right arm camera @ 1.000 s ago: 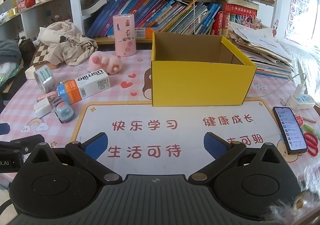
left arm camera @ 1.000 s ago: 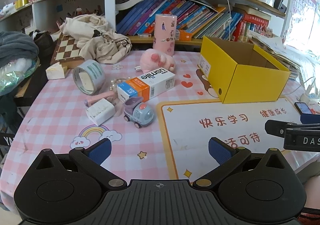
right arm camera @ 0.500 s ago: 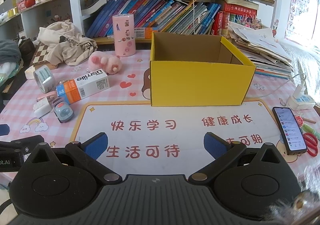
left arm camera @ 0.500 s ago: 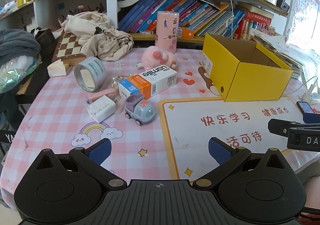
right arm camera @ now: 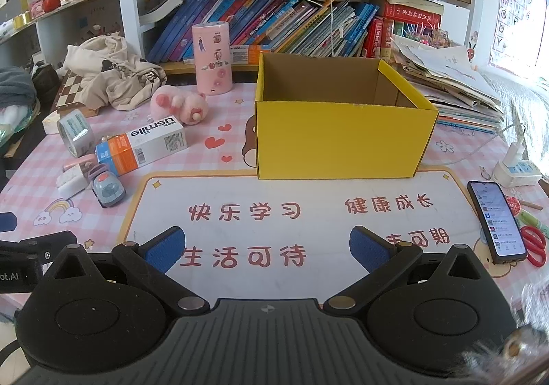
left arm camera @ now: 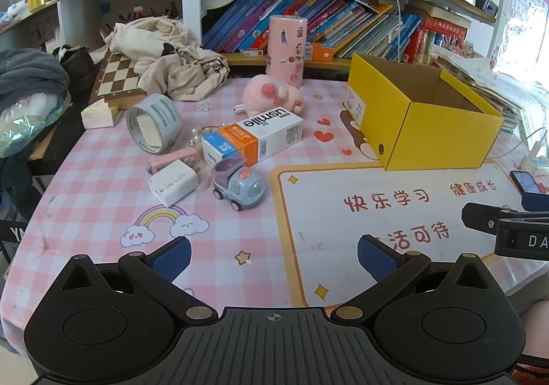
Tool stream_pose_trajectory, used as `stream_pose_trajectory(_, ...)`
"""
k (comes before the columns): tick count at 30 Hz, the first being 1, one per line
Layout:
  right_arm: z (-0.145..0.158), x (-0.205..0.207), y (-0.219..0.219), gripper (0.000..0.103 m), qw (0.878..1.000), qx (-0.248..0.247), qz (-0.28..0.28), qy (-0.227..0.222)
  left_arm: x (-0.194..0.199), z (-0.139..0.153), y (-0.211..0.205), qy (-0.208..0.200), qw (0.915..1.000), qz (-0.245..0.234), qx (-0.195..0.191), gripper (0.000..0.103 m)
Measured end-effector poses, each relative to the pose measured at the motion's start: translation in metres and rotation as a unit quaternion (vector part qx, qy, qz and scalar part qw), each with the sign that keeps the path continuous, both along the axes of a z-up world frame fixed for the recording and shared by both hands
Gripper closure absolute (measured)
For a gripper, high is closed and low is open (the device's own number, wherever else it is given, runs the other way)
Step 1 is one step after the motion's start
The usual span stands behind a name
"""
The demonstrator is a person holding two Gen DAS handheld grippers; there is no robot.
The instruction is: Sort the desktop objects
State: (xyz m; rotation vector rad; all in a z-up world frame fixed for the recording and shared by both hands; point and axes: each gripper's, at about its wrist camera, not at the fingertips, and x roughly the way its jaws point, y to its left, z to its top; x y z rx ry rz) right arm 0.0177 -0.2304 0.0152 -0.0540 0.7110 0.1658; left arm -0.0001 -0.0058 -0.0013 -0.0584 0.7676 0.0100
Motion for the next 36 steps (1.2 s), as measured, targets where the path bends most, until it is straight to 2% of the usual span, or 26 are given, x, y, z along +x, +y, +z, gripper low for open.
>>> stream_pose_trajectory(23,0.004,-0.004,-0.009,0.0,1.0,0.003,-0.002,-0.006,-0.001,0.005,-0.018,-0.02,0.9996,-0.018,-0.008,0.0)
stream_pose_trajectory(36,0.003,-0.004,-0.006,0.0,1.0,0.001,0.005,-0.003,0.003,0.003,-0.013,0.0,0.9995,-0.019,-0.025,0.0)
